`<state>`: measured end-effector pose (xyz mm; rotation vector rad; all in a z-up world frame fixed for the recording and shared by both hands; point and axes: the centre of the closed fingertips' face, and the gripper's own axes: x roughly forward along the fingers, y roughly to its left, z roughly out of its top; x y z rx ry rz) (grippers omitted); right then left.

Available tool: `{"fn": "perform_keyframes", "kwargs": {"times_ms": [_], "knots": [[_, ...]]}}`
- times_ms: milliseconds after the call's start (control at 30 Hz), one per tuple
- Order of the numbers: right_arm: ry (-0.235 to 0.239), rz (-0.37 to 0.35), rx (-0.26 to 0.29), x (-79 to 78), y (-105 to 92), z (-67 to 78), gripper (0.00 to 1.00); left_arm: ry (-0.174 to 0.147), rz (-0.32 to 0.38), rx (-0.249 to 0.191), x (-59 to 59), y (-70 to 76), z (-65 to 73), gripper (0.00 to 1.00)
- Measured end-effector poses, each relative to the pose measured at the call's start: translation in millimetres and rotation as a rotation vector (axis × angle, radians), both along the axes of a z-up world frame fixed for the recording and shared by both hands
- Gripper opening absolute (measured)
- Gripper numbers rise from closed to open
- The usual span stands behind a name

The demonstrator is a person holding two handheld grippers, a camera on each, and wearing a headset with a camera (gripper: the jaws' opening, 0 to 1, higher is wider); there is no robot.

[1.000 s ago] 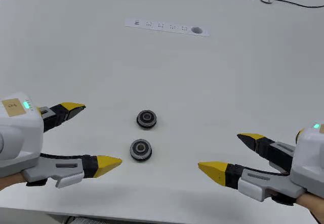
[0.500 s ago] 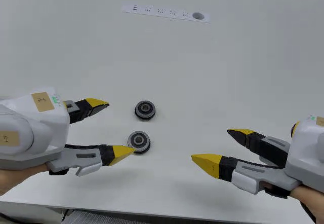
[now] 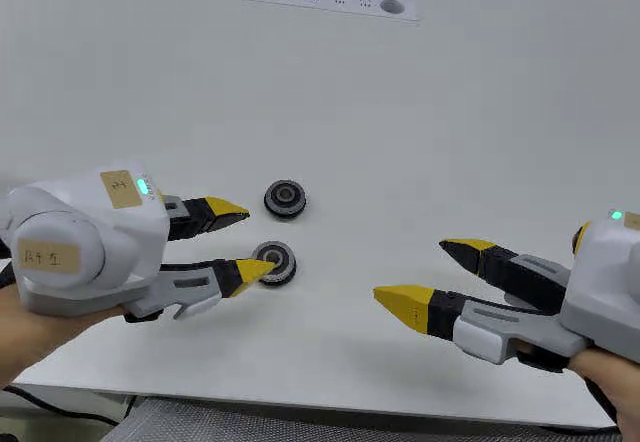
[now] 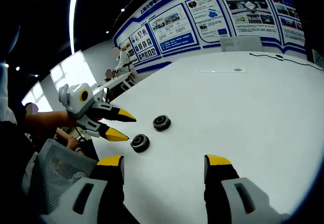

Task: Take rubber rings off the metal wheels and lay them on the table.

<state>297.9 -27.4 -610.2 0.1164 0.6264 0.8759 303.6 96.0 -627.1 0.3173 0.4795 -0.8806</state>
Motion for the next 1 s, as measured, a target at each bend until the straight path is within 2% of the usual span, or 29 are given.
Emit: {"fn": "perform_keyframes", "kwargs": {"times_ms": [267, 467, 767, 1000], "knots": [[0.004, -0.002, 0.009, 0.8, 1.5, 1.0, 0.64, 0.016, -0.038, 0.012, -1.0, -7.1, -8.1, 0.24], [0.007, -0.001, 0.008, 0.2, 2.8, 0.3, 0.64, 0.030, -0.067, 0.027, -3.9, -10.1, -13.5, 0.21], [0.013, 0.003, 0.011, -0.2, 5.6, -0.2, 0.64, 0.047, -0.076, 0.028, -3.7, -11.9, -17.9, 0.18], [0.014, 0.005, 0.011, -0.6, 6.6, 0.0, 0.64, 0.062, -0.073, 0.045, -4.6, -10.3, -23.6, 0.16]]}}
